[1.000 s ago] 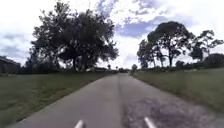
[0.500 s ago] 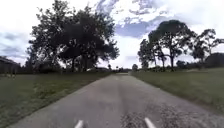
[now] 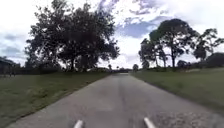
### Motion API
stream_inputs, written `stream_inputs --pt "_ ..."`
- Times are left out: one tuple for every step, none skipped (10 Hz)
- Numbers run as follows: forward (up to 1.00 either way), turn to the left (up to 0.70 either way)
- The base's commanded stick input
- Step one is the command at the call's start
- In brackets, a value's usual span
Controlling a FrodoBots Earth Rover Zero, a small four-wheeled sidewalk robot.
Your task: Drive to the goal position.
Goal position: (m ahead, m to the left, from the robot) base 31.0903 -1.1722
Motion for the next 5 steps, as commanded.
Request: stream_inputs --pt "0.70 0.00" --pt "0.70 0.00" --pt "0.70 0.00" --pt "0.70 0.00" --pt "0.70 0.00"
